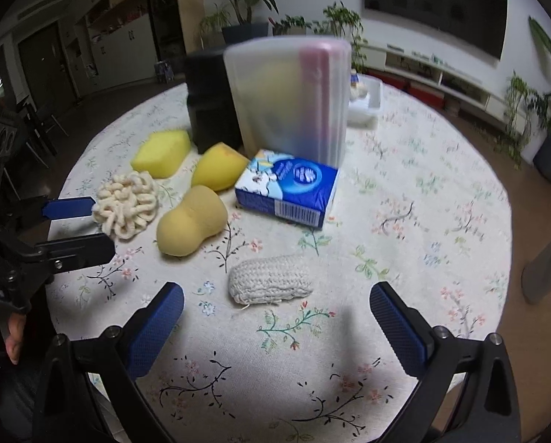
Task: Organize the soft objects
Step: 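Grasp the cream knitted scrubber with the left tool while the right tool grasps the white knitted pad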
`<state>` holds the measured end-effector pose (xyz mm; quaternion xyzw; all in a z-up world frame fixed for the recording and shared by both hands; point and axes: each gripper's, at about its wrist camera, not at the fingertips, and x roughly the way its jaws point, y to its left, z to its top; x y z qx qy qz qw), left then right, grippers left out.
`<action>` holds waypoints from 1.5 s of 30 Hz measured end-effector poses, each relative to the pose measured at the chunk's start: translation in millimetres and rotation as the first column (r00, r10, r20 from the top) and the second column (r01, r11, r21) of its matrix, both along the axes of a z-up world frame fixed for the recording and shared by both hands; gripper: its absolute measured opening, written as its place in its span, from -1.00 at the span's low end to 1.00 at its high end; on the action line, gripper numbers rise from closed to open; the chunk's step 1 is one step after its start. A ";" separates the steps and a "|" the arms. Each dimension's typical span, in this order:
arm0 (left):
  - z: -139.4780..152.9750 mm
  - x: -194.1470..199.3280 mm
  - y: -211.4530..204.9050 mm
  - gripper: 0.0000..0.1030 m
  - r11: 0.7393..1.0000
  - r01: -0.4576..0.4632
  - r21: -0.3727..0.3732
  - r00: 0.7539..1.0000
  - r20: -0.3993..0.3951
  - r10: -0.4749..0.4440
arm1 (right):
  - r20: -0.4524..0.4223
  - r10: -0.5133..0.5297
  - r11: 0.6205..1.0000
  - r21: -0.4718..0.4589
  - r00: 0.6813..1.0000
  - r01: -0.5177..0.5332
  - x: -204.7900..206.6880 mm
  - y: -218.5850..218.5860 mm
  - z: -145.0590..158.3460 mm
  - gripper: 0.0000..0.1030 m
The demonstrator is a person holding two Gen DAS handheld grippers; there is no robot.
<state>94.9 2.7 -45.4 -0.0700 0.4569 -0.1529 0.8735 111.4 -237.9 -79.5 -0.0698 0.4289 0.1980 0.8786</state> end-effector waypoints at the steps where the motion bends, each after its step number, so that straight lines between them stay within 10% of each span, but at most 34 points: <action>1: -1.0 2.0 -0.3 1.00 1.000 0.000 0.009 1.000 0.003 0.000 | -0.025 -0.009 1.000 0.009 1.000 0.009 3.9 -1.6 -3.2 1.00; 41: -14.5 25.2 9.0 0.99 0.991 -0.112 0.077 0.993 -0.014 0.113 | -0.072 -0.012 0.998 -0.067 0.997 0.007 25.9 23.6 -20.6 0.73; 45: -14.6 23.3 10.5 0.55 0.982 -0.138 0.131 0.990 0.008 0.138 | -0.057 -0.006 0.998 -0.066 0.998 0.002 26.1 23.9 -18.7 0.54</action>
